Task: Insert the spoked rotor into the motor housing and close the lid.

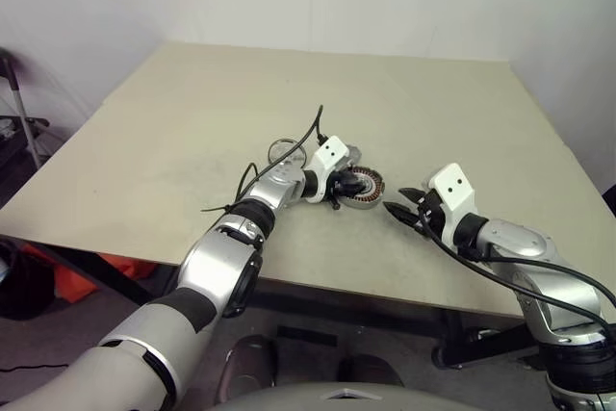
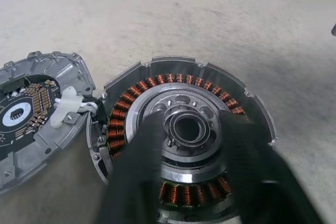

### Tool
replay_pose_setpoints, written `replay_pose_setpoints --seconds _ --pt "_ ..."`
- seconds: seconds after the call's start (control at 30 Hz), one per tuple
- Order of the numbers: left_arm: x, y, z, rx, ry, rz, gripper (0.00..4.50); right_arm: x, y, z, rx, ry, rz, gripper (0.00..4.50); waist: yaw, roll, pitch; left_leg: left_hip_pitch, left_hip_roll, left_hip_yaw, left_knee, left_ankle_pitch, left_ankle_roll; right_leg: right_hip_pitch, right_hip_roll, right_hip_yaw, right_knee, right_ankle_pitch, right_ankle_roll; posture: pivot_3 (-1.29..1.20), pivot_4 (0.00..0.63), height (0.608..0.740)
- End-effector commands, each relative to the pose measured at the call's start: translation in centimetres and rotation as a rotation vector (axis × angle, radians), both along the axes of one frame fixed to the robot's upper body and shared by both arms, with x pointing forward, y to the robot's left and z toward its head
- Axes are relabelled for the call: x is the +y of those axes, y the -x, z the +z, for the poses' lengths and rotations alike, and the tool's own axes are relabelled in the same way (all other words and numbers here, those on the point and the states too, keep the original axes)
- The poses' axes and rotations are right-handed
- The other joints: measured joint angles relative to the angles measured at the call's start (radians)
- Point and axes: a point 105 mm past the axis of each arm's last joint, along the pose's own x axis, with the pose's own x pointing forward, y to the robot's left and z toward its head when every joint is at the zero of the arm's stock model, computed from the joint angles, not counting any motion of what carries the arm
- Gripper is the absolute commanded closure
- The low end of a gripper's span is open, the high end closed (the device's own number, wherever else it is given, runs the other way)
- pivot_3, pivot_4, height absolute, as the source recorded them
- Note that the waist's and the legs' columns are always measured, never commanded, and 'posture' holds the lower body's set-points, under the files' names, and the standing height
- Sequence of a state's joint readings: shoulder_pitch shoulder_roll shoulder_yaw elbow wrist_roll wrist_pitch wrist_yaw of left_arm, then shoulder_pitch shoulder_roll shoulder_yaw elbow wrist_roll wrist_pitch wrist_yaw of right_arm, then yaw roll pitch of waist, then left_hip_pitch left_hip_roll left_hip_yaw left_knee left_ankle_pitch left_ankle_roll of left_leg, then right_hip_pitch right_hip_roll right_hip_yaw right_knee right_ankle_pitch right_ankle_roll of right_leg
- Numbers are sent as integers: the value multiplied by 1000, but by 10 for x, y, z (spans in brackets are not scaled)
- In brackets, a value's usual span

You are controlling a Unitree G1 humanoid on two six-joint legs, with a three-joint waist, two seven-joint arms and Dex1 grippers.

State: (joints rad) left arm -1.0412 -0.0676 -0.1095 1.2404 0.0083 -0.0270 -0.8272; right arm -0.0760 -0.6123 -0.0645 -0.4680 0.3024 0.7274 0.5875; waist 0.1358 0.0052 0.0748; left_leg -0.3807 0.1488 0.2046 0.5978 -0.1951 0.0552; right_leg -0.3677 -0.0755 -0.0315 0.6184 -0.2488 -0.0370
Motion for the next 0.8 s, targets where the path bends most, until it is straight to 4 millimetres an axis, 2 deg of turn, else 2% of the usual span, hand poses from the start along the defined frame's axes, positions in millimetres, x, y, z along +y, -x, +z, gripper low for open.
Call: replay_pose_setpoints --seconds 0.03,0.2,0.3,0.4,0.53,0.6,0.67,0.8 --pt "0 -11 25 -73 47 21 2482 5 -3 14 -63 6 28 2423 0 0 0 0 0 0 0 0 0 0 0 0 0 0 0 0 0 740" --pt "5 -17 38 -98 95 46 2482 7 -6 16 -68 7 35 2423 0 0 0 0 0 0 0 0 0 0 0 0 0 0 0 0 0 740" --pt "15 -23 52 -106 160 74 2482 12 -9 19 -79 -3 45 2423 0 0 0 0 0 0 0 0 0 0 0 0 0 0 0 0 0 740" --pt "25 -27 58 -107 194 99 2482 16 -11 19 -83 -10 47 2423 -2 0 0 0 0 0 0 0 0 -1 0 0 0 0 0 0 0 740" --pt "68 -38 56 -60 292 249 2482 22 -14 17 -85 -11 59 2423 -5 0 0 -1 0 0 0 0 0 -1 0 0 0 0 0 0 0 740" --pt "86 -37 47 -34 301 299 2482 23 -15 15 -81 -8 67 2423 -11 0 0 -1 0 0 -1 0 0 -1 0 0 1 0 0 0 0 740" --pt "97 -33 38 -27 280 324 2482 23 -17 15 -80 -10 70 2423 -10 0 0 -1 0 0 -1 0 0 -2 0 0 1 0 0 0 0 740" --pt "119 -32 32 -18 287 399 2482 21 -34 16 -83 -30 52 2423 -8 0 0 -1 0 0 0 0 0 -1 0 0 1 0 0 0 0 740"
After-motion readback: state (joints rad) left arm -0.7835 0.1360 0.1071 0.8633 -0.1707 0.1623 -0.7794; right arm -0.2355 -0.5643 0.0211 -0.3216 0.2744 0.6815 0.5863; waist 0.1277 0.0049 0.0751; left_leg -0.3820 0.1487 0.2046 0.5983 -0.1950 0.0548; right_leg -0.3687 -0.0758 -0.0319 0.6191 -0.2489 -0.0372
